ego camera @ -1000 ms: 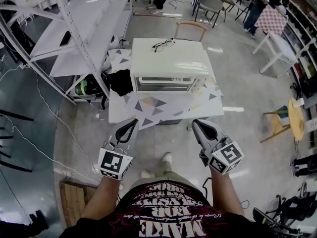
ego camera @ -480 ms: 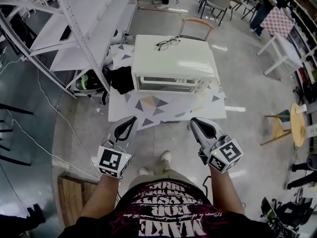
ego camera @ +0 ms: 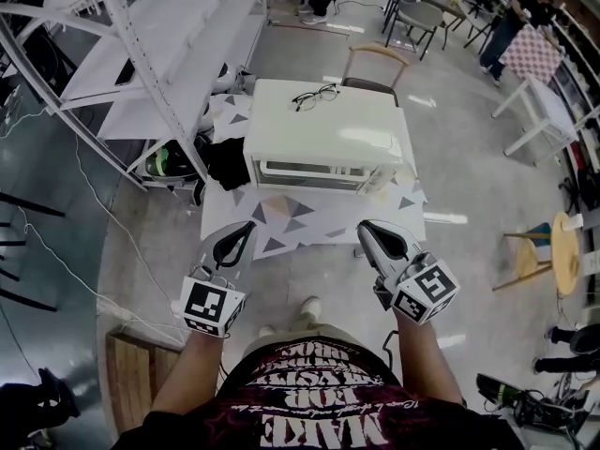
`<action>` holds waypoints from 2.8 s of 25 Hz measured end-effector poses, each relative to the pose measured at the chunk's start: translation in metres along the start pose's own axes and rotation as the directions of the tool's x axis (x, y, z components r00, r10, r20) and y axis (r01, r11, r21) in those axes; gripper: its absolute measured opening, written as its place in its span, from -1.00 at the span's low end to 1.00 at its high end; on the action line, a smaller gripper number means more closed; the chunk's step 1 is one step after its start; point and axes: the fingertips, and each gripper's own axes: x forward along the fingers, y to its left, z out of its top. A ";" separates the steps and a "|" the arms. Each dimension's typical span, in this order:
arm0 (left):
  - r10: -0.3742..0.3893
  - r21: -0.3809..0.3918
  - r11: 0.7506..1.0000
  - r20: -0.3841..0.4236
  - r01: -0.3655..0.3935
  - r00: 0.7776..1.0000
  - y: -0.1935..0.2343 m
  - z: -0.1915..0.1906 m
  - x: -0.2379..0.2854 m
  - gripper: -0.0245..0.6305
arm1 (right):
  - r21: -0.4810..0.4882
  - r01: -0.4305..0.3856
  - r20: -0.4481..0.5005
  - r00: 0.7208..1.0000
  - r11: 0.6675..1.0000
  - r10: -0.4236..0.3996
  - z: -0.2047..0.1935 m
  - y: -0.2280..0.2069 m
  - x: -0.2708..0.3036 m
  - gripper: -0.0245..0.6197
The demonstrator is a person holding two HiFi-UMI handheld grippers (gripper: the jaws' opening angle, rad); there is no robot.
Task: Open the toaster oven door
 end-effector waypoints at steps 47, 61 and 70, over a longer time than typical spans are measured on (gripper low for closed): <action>0.047 0.031 0.998 -0.043 -0.046 0.998 0.026 0.022 0.103 -0.92 | 0.044 -0.050 0.065 0.997 0.998 0.048 0.021 -0.115 0.048 -0.84; 0.016 0.025 1.000 -0.093 -0.014 0.996 0.059 0.006 0.138 -0.92 | 0.063 -0.020 0.069 0.997 0.998 0.016 0.028 -0.141 0.082 -0.84; -0.008 0.003 1.000 -0.124 0.008 0.992 0.075 -0.012 0.155 -0.92 | 0.076 -0.021 0.045 0.999 0.997 0.018 0.026 -0.149 0.110 -0.84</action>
